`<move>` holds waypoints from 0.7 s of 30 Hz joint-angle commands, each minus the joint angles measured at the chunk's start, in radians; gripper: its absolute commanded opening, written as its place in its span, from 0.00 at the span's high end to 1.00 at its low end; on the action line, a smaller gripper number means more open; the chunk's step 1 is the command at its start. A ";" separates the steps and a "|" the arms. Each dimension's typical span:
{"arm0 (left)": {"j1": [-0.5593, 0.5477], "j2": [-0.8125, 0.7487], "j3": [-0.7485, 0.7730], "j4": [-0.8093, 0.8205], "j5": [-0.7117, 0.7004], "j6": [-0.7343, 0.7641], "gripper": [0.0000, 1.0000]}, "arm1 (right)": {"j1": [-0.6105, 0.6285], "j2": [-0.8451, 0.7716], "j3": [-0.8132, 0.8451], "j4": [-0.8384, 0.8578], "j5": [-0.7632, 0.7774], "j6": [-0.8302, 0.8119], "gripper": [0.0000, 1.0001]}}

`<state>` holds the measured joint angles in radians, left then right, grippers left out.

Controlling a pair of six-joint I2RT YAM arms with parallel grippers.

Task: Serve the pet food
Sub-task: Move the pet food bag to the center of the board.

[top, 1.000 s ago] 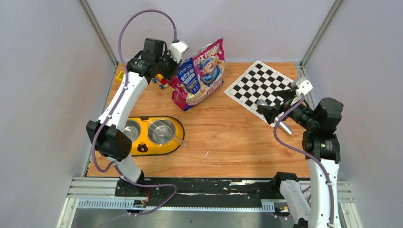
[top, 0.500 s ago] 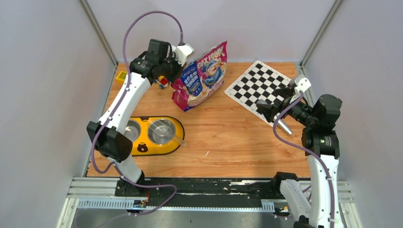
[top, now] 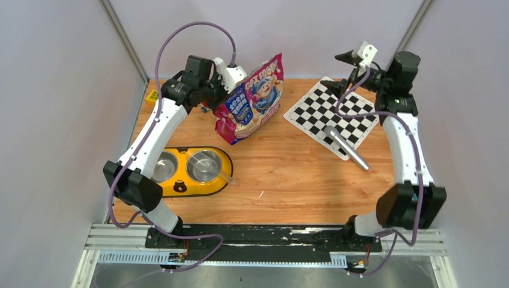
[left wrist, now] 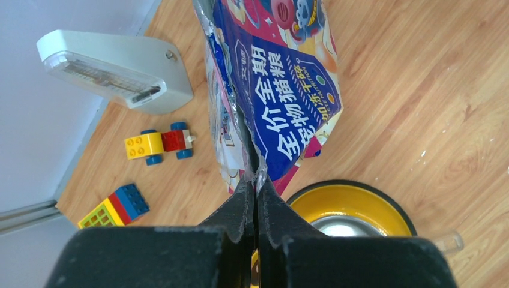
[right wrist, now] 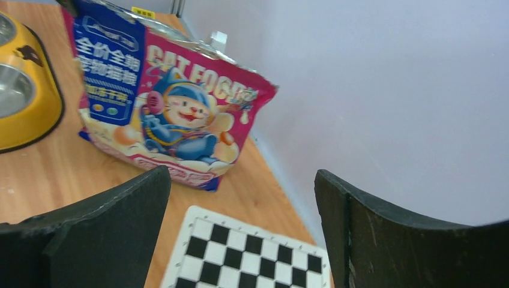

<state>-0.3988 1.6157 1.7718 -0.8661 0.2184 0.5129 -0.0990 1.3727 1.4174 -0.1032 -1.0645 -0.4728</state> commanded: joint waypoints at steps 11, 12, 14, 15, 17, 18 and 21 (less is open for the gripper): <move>-0.006 -0.198 -0.062 -0.143 0.078 0.240 1.00 | 0.067 0.575 0.485 0.076 -0.385 -0.159 0.09; -0.006 -0.211 -0.074 -0.143 0.086 0.247 1.00 | 0.081 0.595 0.503 0.079 -0.389 -0.155 0.09; -0.006 -0.224 -0.126 -0.143 0.089 0.265 1.00 | 0.120 0.642 0.542 0.088 -0.405 -0.140 0.09; -0.006 -0.226 -0.137 -0.140 0.088 0.271 1.00 | 0.139 0.673 0.562 0.090 -0.408 -0.130 0.09; -0.006 -0.227 -0.160 -0.132 0.076 0.273 1.00 | 0.170 0.709 0.593 0.093 -0.406 -0.124 0.10; -0.006 -0.228 -0.173 -0.128 0.071 0.274 1.00 | 0.186 0.725 0.605 0.094 -0.403 -0.123 0.10; -0.006 -0.232 -0.190 -0.099 0.074 0.258 1.00 | 0.227 0.775 0.656 0.094 -0.384 -0.115 0.10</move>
<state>-0.3988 1.4376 1.5993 -0.9386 0.2626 0.7559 0.0822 2.0991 1.9919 -0.0437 -1.3998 -0.5972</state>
